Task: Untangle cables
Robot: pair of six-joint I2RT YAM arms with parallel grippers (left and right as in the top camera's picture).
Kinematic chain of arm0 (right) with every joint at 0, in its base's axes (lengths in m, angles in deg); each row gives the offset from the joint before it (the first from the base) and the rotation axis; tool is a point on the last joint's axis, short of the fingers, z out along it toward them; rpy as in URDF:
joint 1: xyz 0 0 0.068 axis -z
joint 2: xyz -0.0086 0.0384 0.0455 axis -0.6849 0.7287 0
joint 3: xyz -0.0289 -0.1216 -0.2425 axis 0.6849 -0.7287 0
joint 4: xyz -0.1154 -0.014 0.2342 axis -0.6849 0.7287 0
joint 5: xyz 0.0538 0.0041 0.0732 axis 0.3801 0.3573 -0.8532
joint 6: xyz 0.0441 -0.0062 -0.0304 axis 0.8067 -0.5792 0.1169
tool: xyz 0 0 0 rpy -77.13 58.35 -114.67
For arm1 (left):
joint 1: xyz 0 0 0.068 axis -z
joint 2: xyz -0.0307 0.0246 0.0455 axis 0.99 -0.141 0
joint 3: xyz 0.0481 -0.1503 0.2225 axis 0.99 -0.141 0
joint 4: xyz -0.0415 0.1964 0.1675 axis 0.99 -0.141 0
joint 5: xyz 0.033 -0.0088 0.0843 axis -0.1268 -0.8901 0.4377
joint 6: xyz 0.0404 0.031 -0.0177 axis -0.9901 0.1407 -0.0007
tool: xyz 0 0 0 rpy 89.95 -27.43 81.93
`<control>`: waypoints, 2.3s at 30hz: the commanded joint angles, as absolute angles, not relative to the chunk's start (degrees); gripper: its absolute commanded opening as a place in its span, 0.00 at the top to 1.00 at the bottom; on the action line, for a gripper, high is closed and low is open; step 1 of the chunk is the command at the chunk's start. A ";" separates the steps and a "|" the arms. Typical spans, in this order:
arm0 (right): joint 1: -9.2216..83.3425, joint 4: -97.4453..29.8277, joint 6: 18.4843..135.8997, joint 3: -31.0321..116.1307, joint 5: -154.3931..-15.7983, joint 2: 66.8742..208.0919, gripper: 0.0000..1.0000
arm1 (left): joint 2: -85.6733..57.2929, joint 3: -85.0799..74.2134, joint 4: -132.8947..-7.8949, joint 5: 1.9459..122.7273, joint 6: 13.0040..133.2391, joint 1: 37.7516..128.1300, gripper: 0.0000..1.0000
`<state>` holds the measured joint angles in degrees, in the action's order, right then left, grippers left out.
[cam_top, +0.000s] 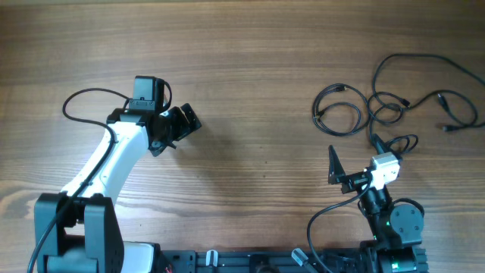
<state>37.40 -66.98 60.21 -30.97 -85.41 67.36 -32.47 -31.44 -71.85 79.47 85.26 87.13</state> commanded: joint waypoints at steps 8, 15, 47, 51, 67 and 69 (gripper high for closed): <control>37.25 -67.15 60.43 -31.03 -85.22 66.92 0.00 | -25.00 -30.96 -71.80 79.80 85.59 87.28 0.00; 37.25 -67.15 60.43 -31.03 -85.22 66.92 0.00 | -6.05 -30.98 -71.80 79.80 85.59 87.28 0.00; 37.25 -67.15 60.43 -31.03 -85.24 66.92 0.00 | 57.27 -70.30 -32.70 84.48 86.62 87.24 0.00; 37.25 -67.15 60.45 -31.03 -85.22 66.92 0.00 | 57.27 -80.95 -14.56 86.03 86.66 87.24 0.00; 37.25 -67.15 60.43 -31.03 -85.22 66.92 0.00 | 57.27 -84.99 -40.68 88.76 68.83 85.25 0.00; 37.25 -67.15 60.45 -31.03 -85.24 66.92 0.00 | 57.27 -84.99 -40.70 88.48 65.33 85.25 0.00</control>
